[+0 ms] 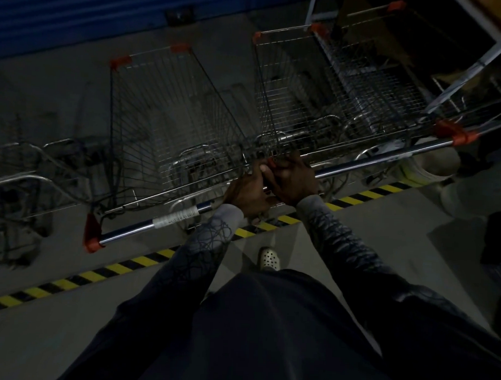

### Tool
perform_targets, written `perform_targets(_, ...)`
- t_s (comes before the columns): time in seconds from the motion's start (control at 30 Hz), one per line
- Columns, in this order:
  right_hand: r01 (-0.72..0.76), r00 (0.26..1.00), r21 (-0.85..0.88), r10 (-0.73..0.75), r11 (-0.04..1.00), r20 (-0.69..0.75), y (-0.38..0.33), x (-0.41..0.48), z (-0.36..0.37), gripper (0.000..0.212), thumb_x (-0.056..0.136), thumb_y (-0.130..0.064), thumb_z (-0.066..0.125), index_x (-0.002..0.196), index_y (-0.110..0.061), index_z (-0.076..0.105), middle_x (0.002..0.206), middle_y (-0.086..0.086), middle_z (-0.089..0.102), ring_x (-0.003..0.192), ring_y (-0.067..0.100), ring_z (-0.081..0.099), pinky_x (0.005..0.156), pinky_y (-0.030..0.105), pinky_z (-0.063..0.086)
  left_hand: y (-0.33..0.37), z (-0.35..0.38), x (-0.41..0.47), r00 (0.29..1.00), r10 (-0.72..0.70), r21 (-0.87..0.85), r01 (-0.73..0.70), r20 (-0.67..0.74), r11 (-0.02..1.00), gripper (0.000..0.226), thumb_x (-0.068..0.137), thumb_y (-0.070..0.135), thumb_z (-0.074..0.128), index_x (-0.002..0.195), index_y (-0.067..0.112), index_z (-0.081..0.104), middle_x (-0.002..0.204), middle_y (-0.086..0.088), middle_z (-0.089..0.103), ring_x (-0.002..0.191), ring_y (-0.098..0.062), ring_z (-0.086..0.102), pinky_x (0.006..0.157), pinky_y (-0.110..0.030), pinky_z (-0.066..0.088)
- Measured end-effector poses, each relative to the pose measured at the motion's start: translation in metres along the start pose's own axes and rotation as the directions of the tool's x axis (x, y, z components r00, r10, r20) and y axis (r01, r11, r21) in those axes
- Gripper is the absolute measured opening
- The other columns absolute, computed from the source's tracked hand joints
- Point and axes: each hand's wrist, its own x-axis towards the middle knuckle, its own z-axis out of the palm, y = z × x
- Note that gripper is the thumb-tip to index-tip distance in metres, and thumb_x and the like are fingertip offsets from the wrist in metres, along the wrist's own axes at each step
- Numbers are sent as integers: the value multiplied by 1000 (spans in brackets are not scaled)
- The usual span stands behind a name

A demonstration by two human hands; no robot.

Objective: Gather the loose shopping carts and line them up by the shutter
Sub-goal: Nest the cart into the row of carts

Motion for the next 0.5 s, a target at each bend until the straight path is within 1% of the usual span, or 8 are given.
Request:
perform_targets(0.07, -8, 999, -2, 7, 1000, -32, -1, -1, 2, 59, 107, -56, 32, 102, -19, 78, 101, -1, 76, 108, 33, 61, 69, 37, 50, -2, 2, -5, 1000, 3, 101, -1, -17, 995, 88, 86, 47, 67, 151, 19, 15, 115, -8, 69, 97, -34, 67, 70, -33, 46)
perform_targets(0.1, -8, 999, 4, 9, 1000, -48, -2, -2, 3, 58, 107, -56, 34, 102, -19, 78, 99, -2, 76, 107, 33, 62, 68, 36, 49, -5, 2, -9, 999, 0, 161, 5, -35, 987, 87, 88, 47, 64, 153, 18, 13, 115, -10, 69, 98, -34, 67, 71, -33, 46)
perform_targets(0.2, 12, 997, 6, -11, 1000, -77, -1, -4, 4, 54, 106, -55, 38, 107, -18, 78, 100, -3, 75, 105, 32, 61, 65, 35, 49, -28, -1, -26, 997, -27, 294, 47, -72, 955, 85, 86, 51, 60, 153, 18, 20, 117, -13, 68, 104, -36, 65, 81, -38, 48)
perform_targets(0.27, 39, 995, 8, -38, 999, -96, 0, -7, 3, 53, 106, -53, 41, 103, -15, 77, 104, 0, 70, 104, 31, 57, 65, 34, 47, -49, -8, -41, 993, -59, 276, 85, -102, 957, 85, 81, 60, 62, 148, 20, 29, 120, -11, 67, 110, -35, 62, 90, -41, 49)
perform_targets(0.33, 53, 996, 15, -52, 998, -73, -1, -8, -1, 53, 106, -53, 39, 101, -13, 74, 106, 4, 61, 104, 28, 50, 66, 33, 46, -69, -16, -58, 977, -64, 185, 103, -204, 977, 85, 76, 73, 62, 142, 24, 40, 112, -4, 69, 113, -32, 60, 96, -46, 47)
perform_targets(0.4, 57, 997, 4, -57, 998, -49, -2, -7, -5, 53, 106, -52, 36, 105, -14, 72, 106, 5, 57, 105, 28, 46, 68, 34, 46, -94, -27, -78, 918, -37, 148, 103, -395, 984, 69, 82, 74, 52, 130, 25, 51, 103, -1, 71, 110, -31, 59, 96, -48, 44)
perform_targets(0.43, 49, 998, -8, -49, 999, -36, -3, -6, -6, 53, 106, -52, 35, 107, -14, 72, 106, 5, 56, 105, 28, 46, 69, 34, 46, -109, -34, -88, 876, -39, 166, 134, -480, 977, 64, 87, 72, 43, 125, 23, 57, 105, -3, 71, 109, -33, 59, 96, -47, 42)
perform_targets(0.5, 21, 1000, -36, -21, 999, -7, -3, -7, -6, 53, 106, -52, 33, 112, -17, 71, 108, 3, 56, 106, 28, 47, 70, 34, 45, -141, -49, -110, 786, -120, 181, 284, -607, 942, 61, 95, 66, 32, 117, 21, 66, 110, -8, 69, 108, -37, 58, 97, -48, 38)
